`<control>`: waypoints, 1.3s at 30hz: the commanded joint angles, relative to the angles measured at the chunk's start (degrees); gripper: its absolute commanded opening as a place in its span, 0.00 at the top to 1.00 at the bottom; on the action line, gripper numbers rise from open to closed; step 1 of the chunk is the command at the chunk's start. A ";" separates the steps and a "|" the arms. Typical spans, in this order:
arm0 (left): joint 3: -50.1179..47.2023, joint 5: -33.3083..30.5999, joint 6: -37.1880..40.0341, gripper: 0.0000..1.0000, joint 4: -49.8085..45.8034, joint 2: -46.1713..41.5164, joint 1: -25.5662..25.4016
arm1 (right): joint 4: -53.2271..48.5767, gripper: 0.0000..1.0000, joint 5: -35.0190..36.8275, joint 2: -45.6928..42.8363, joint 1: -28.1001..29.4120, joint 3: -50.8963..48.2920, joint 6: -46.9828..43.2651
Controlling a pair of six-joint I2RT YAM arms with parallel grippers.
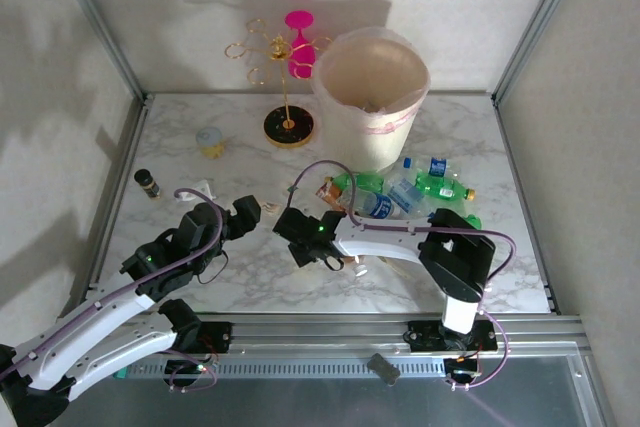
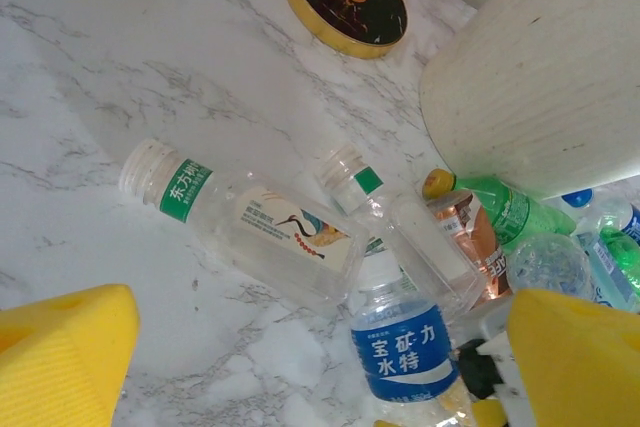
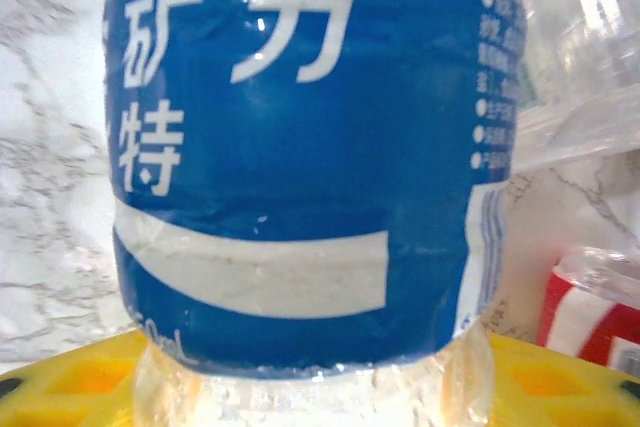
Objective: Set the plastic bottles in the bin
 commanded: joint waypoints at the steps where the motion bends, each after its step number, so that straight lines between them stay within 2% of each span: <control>1: 2.59 -1.05 0.69 0.06 -1.52 -0.60 -0.35 | -0.69 0.47 0.41 -3.90 0.32 -0.32 0.03; 6: 5.12 -1.88 2.78 0.06 -2.55 -0.76 -0.36 | 0.42 0.48 1.69 -9.39 0.30 -2.31 -1.38; 9: 6.58 -0.21 4.91 0.06 -1.85 -1.15 -0.36 | 2.23 0.50 1.52 -13.90 0.32 -3.59 -2.41; 11: 7.09 3.51 7.25 0.06 -0.01 -1.47 -0.32 | 4.49 0.51 1.43 -18.00 0.27 -4.90 -3.45; 17: 8.72 22.30 12.73 0.08 8.54 -0.62 -0.36 | 9.73 0.51 1.35 -28.88 0.06 -6.88 -8.31; 22: 12.41 28.41 15.45 0.09 12.20 0.35 -0.34 | 10.30 0.51 3.60 -35.24 -1.84 -4.61 -9.92; 26: 17.17 30.57 18.25 0.09 13.46 2.08 -0.36 | 10.65 0.51 1.04 -38.90 -6.87 -0.76 -10.98; 30: 19.76 31.37 20.03 0.08 17.71 4.13 -0.35 | 10.37 0.51 -2.72 -38.80 -14.65 5.64 -13.23; 39: 31.33 22.71 23.59 0.07 18.90 17.10 -0.28 | 5.07 0.51 -7.03 -25.65 -31.46 24.83 -15.99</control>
